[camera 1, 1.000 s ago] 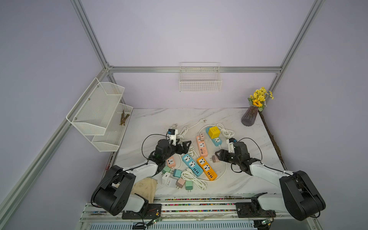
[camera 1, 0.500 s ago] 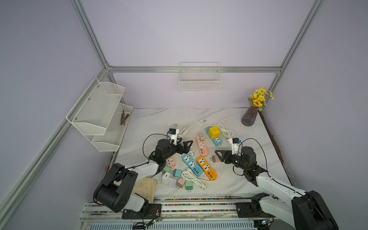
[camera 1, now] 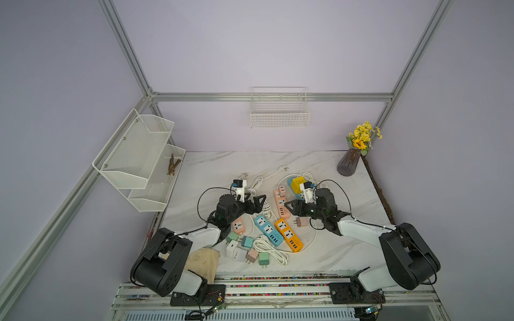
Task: Pull the plug off the socket
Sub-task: Remove the plug from the socket.
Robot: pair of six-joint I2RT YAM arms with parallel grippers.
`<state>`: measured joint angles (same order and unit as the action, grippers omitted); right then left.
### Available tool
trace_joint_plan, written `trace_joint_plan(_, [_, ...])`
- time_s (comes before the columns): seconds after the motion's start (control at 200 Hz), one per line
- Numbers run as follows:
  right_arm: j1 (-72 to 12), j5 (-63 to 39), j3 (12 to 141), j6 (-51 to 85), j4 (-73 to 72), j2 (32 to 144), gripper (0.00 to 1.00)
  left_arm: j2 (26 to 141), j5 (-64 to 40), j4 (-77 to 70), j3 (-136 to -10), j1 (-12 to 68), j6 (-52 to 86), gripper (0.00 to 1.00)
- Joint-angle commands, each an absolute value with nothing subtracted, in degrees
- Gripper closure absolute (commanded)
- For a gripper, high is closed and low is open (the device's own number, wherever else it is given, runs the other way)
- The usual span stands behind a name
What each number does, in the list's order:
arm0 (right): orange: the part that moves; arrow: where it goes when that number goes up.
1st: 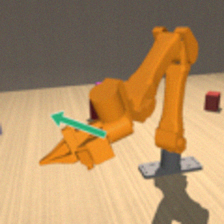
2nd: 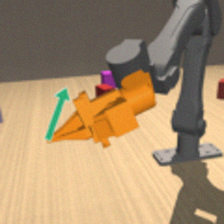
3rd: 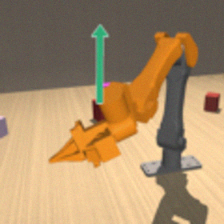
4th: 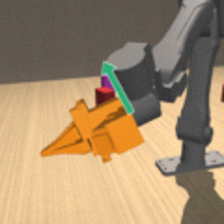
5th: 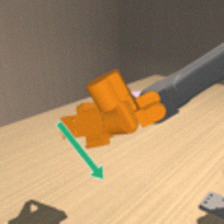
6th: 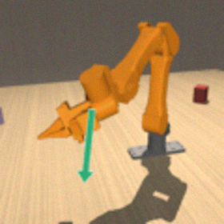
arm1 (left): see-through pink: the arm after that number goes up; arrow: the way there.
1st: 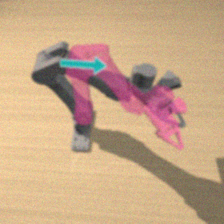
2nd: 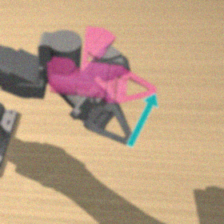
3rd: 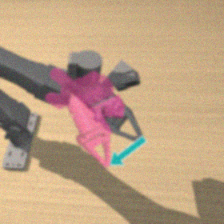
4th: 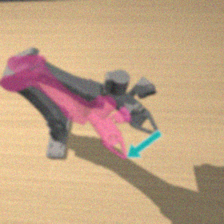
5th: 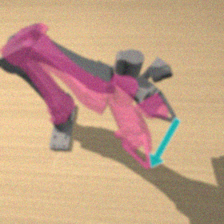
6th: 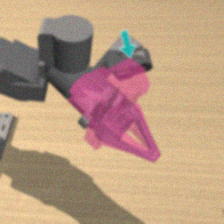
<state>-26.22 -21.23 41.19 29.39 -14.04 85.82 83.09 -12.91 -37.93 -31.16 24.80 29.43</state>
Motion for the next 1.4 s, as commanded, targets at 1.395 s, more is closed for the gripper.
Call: trace_joint_plan(1.395, [-34.0,15.8,105.7,17.0,43.1,126.4,0.59,92.1,-21.1,-38.1,-37.3,23.7,42.9,0.23])
